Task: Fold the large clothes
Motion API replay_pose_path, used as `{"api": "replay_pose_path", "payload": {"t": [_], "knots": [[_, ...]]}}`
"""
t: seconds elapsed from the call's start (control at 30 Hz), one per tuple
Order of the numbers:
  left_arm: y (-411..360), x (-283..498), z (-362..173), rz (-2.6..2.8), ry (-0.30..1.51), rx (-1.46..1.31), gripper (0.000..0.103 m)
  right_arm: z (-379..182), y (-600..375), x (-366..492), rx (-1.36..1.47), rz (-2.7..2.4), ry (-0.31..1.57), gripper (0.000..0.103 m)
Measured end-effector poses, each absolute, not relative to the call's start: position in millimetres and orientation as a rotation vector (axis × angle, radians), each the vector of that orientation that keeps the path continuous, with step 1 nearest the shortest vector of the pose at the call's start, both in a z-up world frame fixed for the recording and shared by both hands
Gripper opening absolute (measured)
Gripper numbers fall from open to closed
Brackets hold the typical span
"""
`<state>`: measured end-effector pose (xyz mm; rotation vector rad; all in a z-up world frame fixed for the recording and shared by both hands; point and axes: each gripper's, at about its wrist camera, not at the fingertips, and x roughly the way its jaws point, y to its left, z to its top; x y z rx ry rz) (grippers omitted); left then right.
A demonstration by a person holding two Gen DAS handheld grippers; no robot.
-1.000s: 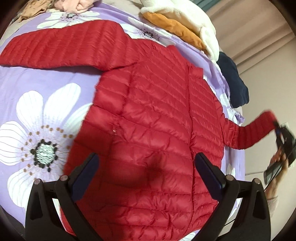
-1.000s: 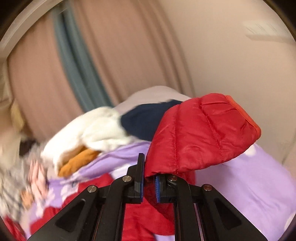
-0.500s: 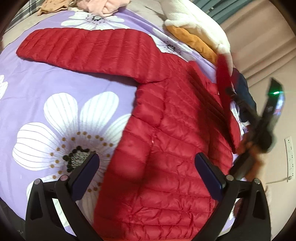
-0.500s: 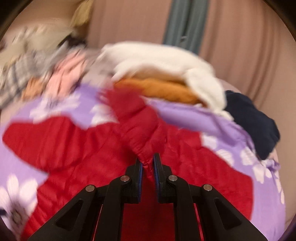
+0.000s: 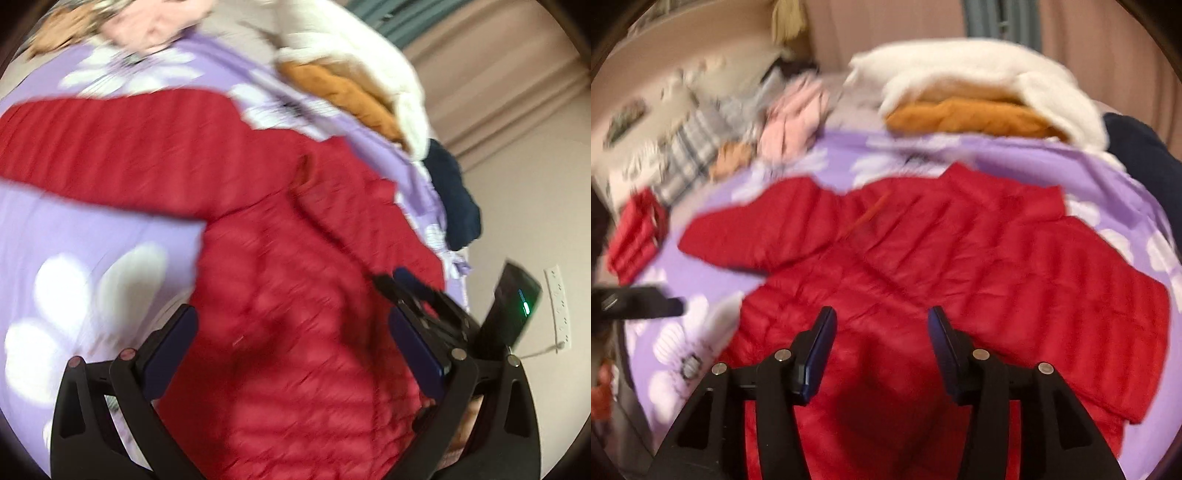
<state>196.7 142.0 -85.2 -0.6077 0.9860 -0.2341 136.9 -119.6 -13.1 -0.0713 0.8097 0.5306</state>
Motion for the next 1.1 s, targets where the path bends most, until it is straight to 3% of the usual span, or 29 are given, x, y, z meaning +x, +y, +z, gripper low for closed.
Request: {"api": "replay_pose_path", "payload": {"t": [0.17,0.23,0.3,0.4,0.6,0.73,0.87,0.93,1.0,1.1], "knots": [[106,256,-70,-0.461,0.948,-0.645,0.100,-6,-187,157,0.101,0.351,0.789,0.048],[91,281,-71,-0.508,0.947,-0.653,0.094,-14,-214,166,0.192,0.289,0.792,0.039],[78,303,-77,-0.531,0.950,-0.660,0.088,-22,-230,170,0.244,0.246,0.797,0.037],[67,327,-96,-0.537,0.959,-0.685,0.079,-36,-243,175,0.259,0.195,0.816,0.036],[69,348,-151,-0.413,1.082,-0.701,0.078,-66,-254,181,0.269,0.150,0.891,0.036],[77,349,-183,-0.365,1.144,-0.732,0.064,-79,-257,180,0.292,0.148,0.927,0.035],[85,345,-174,-0.373,1.136,-0.770,0.068,-78,-257,182,0.292,0.138,0.938,0.036],[94,331,-161,-0.380,1.117,-0.763,0.084,-73,-260,178,0.318,0.142,0.935,0.036],[109,310,-150,-0.383,1.075,-0.764,0.091,-63,-265,166,0.355,0.173,0.909,0.037],[146,274,-144,-0.380,1.025,-0.822,0.092,-52,-271,146,0.385,0.200,0.875,0.042]]}}
